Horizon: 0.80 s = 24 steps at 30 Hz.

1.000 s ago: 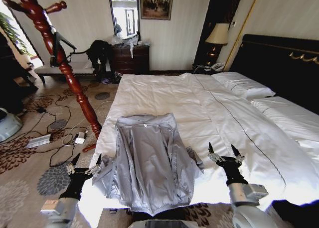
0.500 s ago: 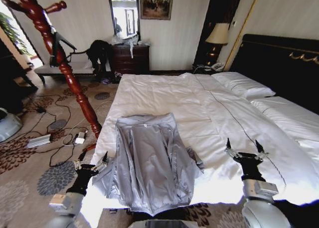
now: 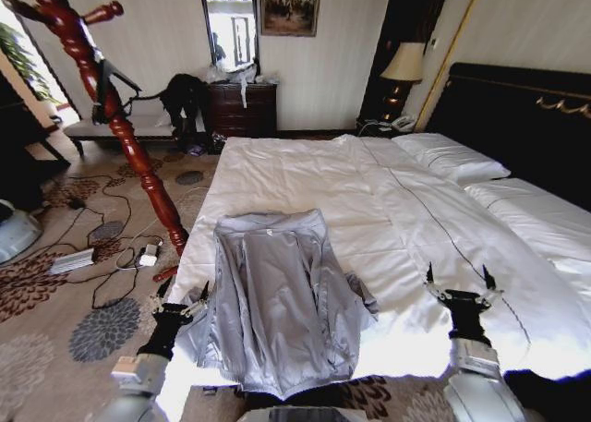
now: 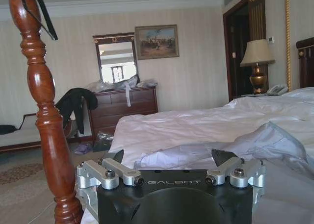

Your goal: Pick up the clothes from the bed and hang them on the clothes hanger.

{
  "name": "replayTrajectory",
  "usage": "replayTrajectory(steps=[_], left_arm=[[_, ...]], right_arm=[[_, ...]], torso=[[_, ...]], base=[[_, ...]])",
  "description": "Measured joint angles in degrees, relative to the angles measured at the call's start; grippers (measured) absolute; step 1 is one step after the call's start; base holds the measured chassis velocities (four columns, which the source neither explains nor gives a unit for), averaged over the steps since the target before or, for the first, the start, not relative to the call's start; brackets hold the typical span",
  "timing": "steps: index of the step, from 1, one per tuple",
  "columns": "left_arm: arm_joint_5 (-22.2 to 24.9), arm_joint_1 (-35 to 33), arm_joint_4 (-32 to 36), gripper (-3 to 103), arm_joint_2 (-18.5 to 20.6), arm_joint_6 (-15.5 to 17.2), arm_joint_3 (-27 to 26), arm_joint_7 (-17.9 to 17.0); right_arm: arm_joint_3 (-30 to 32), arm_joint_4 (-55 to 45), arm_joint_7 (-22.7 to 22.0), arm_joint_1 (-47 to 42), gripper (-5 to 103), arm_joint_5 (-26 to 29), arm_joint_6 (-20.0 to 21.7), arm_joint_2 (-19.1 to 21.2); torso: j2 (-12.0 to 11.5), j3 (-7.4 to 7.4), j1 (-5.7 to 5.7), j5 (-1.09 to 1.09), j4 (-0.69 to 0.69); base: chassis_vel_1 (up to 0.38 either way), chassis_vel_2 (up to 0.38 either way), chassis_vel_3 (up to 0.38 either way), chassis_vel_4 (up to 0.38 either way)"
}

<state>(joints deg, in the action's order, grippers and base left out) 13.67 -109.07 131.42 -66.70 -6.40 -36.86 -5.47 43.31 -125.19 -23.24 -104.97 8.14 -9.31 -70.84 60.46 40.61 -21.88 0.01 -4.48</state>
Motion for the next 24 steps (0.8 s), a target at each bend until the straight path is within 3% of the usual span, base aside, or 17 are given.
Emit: replayTrajectory(steps=[6,8,10,13,14,17,19,20,22,24], left_arm=[[3.8,1.6,0.9,100,1.5,3.1,0.3,-2.5],[8.2,2.9,3.1,100,2.9,6.4,-0.8,-5.1],[9.7,3.3,3.9,100,3.4,7.6,-1.3,-6.0],[17.1,6.3,7.3,100,7.4,13.5,-4.6,-11.1],[17.1,6.3,7.3,100,7.4,13.5,-4.6,-11.1],[22.1,8.8,9.9,100,12.4,16.9,-9.4,-13.7],[28.6,9.1,11.6,100,15.9,20.0,-14.9,-16.0],[28.6,9.1,11.6,100,15.9,20.0,-14.9,-16.0],[32.9,9.6,11.8,100,18.4,21.5,-18.5,-17.3],[38.7,12.4,10.7,100,22.9,22.8,-23.0,-18.4]], right_arm=[[-2.6,-1.2,2.1,0.9,100,2.5,1.9,-2.0],[-3.2,-0.5,2.9,1.1,100,4.3,2.5,-3.1],[-3.6,-0.2,2.9,1.2,100,4.7,2.6,-3.5],[-4.9,0.1,3.1,1.3,100,4.5,3.1,-5.1],[-4.9,0.1,3.1,1.3,100,4.5,3.1,-5.1],[-6.4,0.1,3.1,1.7,100,2.6,3.3,-5.5],[-7.4,0.2,3.0,2.0,100,2.2,3.6,-5.2],[-7.4,0.2,3.0,2.0,100,2.2,3.6,-5.2],[-7.9,0.6,2.9,2.1,100,2.0,3.6,-4.7],[-8.2,0.8,2.8,1.7,100,1.5,3.1,-4.5]], torso=[[0.0,0.00,0.00,0.01,0.03],[0.0,0.00,0.00,0.01,0.02],[0.0,0.00,0.00,0.01,0.02],[0.0,0.00,0.00,0.00,0.01],[0.0,0.00,0.00,0.00,0.01],[0.0,0.00,-0.01,0.01,-0.01],[0.0,0.00,0.00,0.00,0.04],[0.0,0.00,0.00,0.00,0.04],[0.0,0.00,0.00,0.01,0.04],[0.0,0.00,0.00,0.01,0.04]], base=[[0.000,0.000,0.000,0.000],[0.000,0.000,0.000,0.000],[0.000,0.000,0.000,0.000],[0.000,0.000,0.000,0.000],[0.000,0.000,0.000,0.000],[0.000,0.000,0.000,0.000],[0.000,0.000,0.000,0.000],[0.000,0.000,0.000,0.000],[0.000,0.000,0.000,0.000],[0.000,0.000,0.000,0.000]])
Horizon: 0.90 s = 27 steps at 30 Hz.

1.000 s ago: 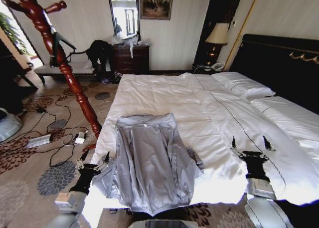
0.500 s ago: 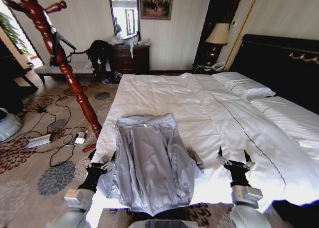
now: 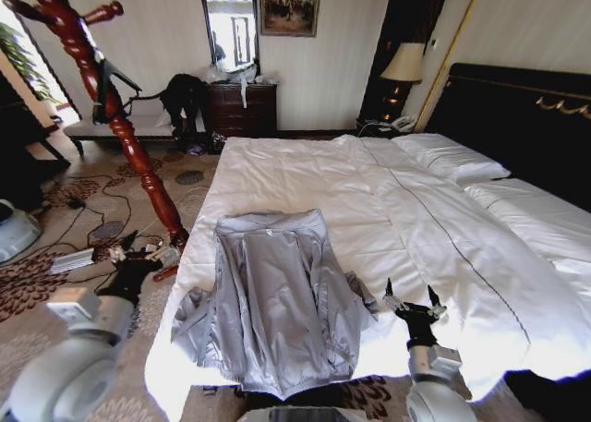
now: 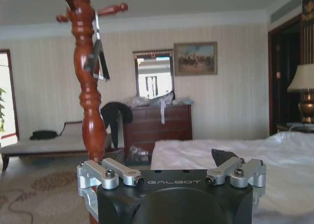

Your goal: Pick up the clothes from the bed and hang them on the clothes hanger.

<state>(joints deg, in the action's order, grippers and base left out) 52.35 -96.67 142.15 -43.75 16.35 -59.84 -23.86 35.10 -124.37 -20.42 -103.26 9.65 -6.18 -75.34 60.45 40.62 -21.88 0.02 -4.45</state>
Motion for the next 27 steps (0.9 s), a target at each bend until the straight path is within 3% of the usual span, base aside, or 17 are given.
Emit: replayTrajectory(steps=[1,5,7,8,9,11,14,17,18,21,23,27], left_arm=[[0.0,0.0,0.0,100,0.0,0.0,0.0,0.0],[9.9,9.8,-3.9,100,8.7,2.5,-2.2,-2.8],[11.2,11.5,-4.8,100,10.0,2.8,-2.0,-3.3],[15.5,16.6,-7.5,100,13.5,4.3,-0.5,-4.9],[15.5,16.6,-7.5,100,13.5,4.3,-0.5,-4.9],[20.6,24.2,-12.0,100,17.2,5.6,2.4,-6.8],[22.7,28.6,-15.1,100,19.2,6.0,4.0,-7.1],[27.4,40.7,-22.1,100,23.0,7.2,11.0,-8.5],[27.4,40.7,-22.1,100,23.0,7.2,11.0,-8.5],[32.2,53.5,-28.1,102,25.3,10.5,18.4,-10.6],[33.2,56.1,-29.7,100,25.9,11.3,19.9,-10.7],[35.8,67.9,-36.8,99,27.2,13.6,29.6,-9.4]], right_arm=[[0.0,0.0,0.0,0.0,100,0.0,0.0,0.0],[0.1,-0.8,-0.3,-0.5,100,-0.2,0.0,0.1],[0.3,-1.0,-0.4,-0.5,100,-0.2,0.0,0.1],[0.4,-1.3,-0.5,-0.6,100,-0.2,0.3,0.4],[0.4,-1.3,-0.5,-0.6,100,-0.2,0.3,0.4],[0.7,-1.5,-0.7,-0.7,100,-0.2,0.4,0.5],[0.9,-1.5,-0.8,-0.8,100,-0.2,0.4,0.5],[1.0,-1.4,-0.9,-0.7,100,-0.2,0.4,0.2],[1.0,-1.4,-0.9,-0.7,100,-0.2,0.4,0.2],[0.8,-1.3,-1.1,-0.1,100,-0.2,0.8,-0.1],[0.7,-1.2,-1.1,0.0,100,-0.2,1.0,-0.1],[0.9,-1.0,-1.2,-0.1,100,-0.2,1.1,0.2]], torso=[[0.0,0.00,0.00,0.00,0.00],[0.0,0.00,0.00,0.00,-0.04],[0.0,0.00,0.00,-0.01,-0.03],[0.0,0.00,0.00,-0.01,-0.01],[0.0,0.00,0.00,-0.01,-0.01],[0.0,0.01,-0.01,0.00,-0.04],[0.0,0.01,-0.01,-0.01,-0.02],[0.0,0.00,0.00,0.00,0.00],[0.0,0.00,0.00,0.00,0.00],[0.0,0.00,-0.01,-0.04,-0.04],[0.0,0.00,-0.01,-0.04,-0.03],[0.0,0.00,0.01,0.00,0.01]], base=[[0.000,0.000,0.000,0.000],[0.000,0.000,0.000,0.000],[0.000,0.000,0.000,0.000],[0.000,0.000,0.000,0.000],[0.000,0.000,0.000,0.000],[0.000,0.000,0.000,0.000],[0.000,0.000,0.000,0.000],[0.000,0.000,0.000,0.000],[0.000,0.000,0.000,0.000],[0.000,0.000,0.000,0.000],[0.000,0.000,0.000,0.000],[0.000,0.000,0.000,0.000]])
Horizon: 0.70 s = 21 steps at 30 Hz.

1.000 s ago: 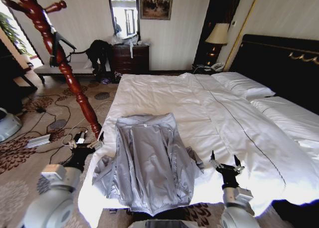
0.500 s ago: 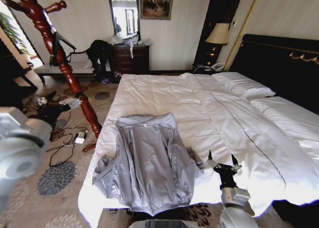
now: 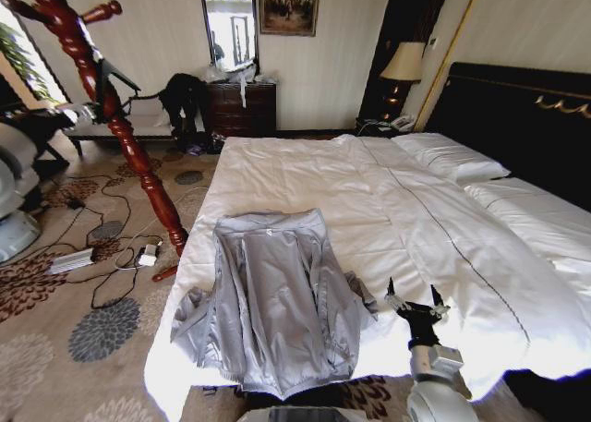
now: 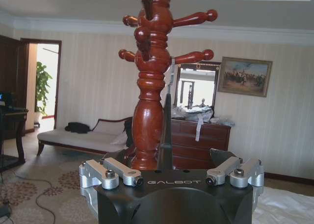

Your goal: Pick up the clothes from the bed and hang them on the clothes hanger.

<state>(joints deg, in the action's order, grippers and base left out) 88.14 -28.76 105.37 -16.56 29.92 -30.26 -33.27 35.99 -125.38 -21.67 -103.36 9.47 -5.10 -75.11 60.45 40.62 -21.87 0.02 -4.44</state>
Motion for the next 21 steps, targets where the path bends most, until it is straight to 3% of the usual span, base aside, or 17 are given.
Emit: replayTrajectory(steps=[2,6,7,10,18,21], left_arm=[[0.3,3.1,-1.7,99,-0.1,0.2,2.5,0.4],[1.0,18.8,-9.4,99,-3.8,0.3,16.8,1.8],[1.0,18.8,-9.4,99,-3.8,0.3,16.8,1.8],[-1.5,28.5,-14.1,99,-8.5,0.2,26.6,2.8],[-2.1,42.2,-19.8,99,-16.2,1.4,35.9,1.9],[-3.0,50.1,-26.8,97,-19.3,4.2,41.2,-0.3]], right_arm=[[0.1,0.0,0.0,-0.1,100,0.0,0.0,0.1],[-0.3,-0.1,0.0,-0.1,100,0.0,0.2,0.0],[-0.3,-0.1,0.0,-0.1,100,0.0,0.2,0.0],[-0.6,-0.5,0.0,-0.3,100,-0.1,0.2,-0.3],[0.2,-0.3,-0.1,-1.3,100,-1.1,-0.7,-0.4],[0.1,0.0,-0.2,-1.1,100,-1.5,-0.8,-0.8]], torso=[[0.0,0.00,0.00,0.01,-0.02],[0.0,0.00,0.00,0.00,-0.02],[0.0,0.00,0.00,0.00,-0.02],[0.0,0.01,-0.01,0.00,-0.05],[0.0,0.00,-0.01,-0.02,-0.03],[0.0,0.00,-0.01,-0.04,-0.05]], base=[[0.000,0.000,0.000,0.000],[0.000,0.000,0.000,0.000],[0.000,0.000,0.000,0.000],[0.000,0.000,0.000,0.000],[0.000,0.000,0.000,0.000],[0.000,0.000,0.000,0.000]])
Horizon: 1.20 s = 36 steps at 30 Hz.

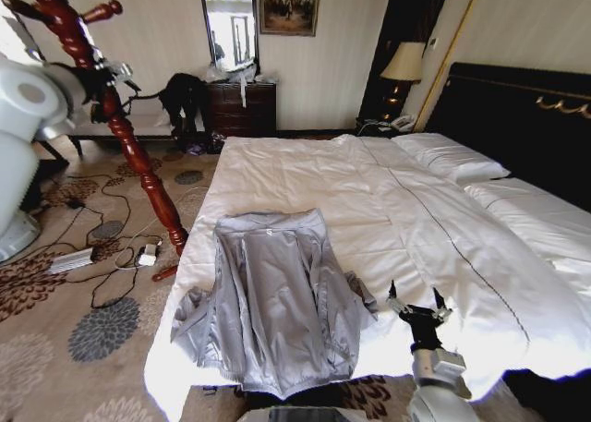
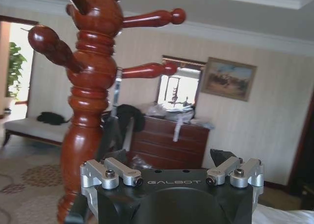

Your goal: Pick up the clothes from the bed and hang them on the clothes hanger.

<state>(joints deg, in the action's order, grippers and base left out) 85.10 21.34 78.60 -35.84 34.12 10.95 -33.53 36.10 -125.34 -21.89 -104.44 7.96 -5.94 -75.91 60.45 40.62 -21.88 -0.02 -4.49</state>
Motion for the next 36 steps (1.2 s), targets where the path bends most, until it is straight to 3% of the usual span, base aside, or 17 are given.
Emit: replayTrajectory(steps=[7,11,19,27,32,36], left_arm=[[-0.3,8.5,-12.7,88,-3.4,2.6,6.3,-0.6],[-1.3,9.4,-18.0,92,-5.8,4.0,6.9,-0.5],[-3.6,10.1,-23.6,94,-8.3,4.6,6.6,0.7],[-6.9,10.1,-31.1,96,-9.9,4.4,6.3,5.0],[-7.0,10.1,-31.8,93,-11.4,4.4,5.3,5.5],[-7.5,10.8,-32.8,92,-12.2,4.4,5.3,6.2]], right_arm=[[-0.8,0.1,0.0,-0.3,100,-0.9,-0.4,-0.4],[-1.0,0.1,0.0,-0.5,100,-1.3,-0.6,-0.6],[-0.9,0.3,0.0,-0.7,100,-1.6,-0.9,-0.9],[-2.0,1.2,0.0,-0.4,100,-2.7,-1.6,-2.0],[-2.1,1.0,0.0,-0.3,100,-2.7,-1.6,-2.0],[-1.9,0.8,0.0,-0.8,100,-2.9,-1.7,-2.2]], torso=[[0.0,0.00,0.00,0.02,0.06],[0.0,0.00,0.00,0.03,0.01],[0.0,0.00,0.00,0.03,0.02],[0.0,0.00,0.00,0.05,0.06],[0.0,0.00,0.00,0.00,-0.02],[0.0,-0.01,0.00,0.03,0.05]], base=[[0.000,0.000,0.000,0.000],[0.000,0.000,0.000,0.000],[0.000,0.000,0.000,0.000],[0.000,0.000,0.000,0.000],[0.000,0.000,0.000,0.000],[0.000,0.000,0.000,0.000]])
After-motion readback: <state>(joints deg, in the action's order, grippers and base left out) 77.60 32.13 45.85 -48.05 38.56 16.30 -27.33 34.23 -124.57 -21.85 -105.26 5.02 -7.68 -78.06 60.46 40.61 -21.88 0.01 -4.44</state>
